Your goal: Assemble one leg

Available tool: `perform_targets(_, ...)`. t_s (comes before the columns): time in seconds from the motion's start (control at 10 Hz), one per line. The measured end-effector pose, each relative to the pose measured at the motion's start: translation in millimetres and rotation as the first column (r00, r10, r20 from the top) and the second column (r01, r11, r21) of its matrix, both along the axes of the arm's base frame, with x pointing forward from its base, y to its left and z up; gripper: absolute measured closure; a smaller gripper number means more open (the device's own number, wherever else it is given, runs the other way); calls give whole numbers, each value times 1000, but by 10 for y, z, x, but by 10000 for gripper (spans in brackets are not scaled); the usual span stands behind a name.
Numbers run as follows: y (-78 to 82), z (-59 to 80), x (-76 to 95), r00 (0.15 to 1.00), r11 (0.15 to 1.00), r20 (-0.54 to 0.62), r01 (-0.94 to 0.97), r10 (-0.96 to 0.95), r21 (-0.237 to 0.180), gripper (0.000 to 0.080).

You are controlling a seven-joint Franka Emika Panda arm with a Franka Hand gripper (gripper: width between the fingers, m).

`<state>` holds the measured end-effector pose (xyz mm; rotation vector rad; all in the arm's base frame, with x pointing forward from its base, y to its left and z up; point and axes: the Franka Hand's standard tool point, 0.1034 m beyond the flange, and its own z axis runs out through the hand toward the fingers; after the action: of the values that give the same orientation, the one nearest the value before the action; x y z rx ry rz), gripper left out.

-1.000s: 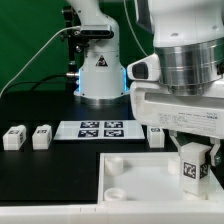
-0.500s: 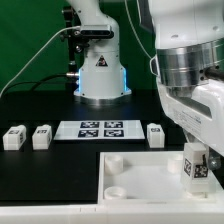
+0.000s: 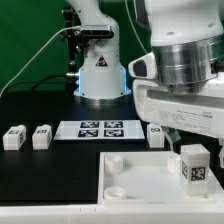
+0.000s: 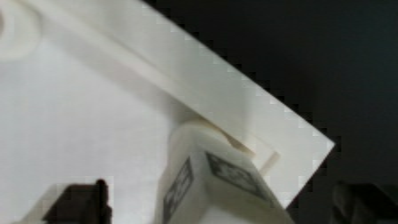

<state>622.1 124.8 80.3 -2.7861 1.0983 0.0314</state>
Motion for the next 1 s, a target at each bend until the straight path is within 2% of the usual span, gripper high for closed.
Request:
perform_targets(0.1,48,-1,-10,990,990,17,-138,139,-27,157)
perform_targets(0.4,10,-17,-8,921,922,44,-384,386,-44,151)
perform_targets(0.5,-6,-17,-5,864,865,54,-498,501,-57,151)
perform_targets(0.6,-54,5,38,772,773,58,-628,633,-85,151)
perform_targets(0.7,-110,26,92,717,720,70,-687,694,-98,151)
perform_targets(0.8,-159,29,111,720,723,73,-684,690,-99,151)
perform_targets(1.0,-140,23,102,746,749,70,-657,663,-93,411)
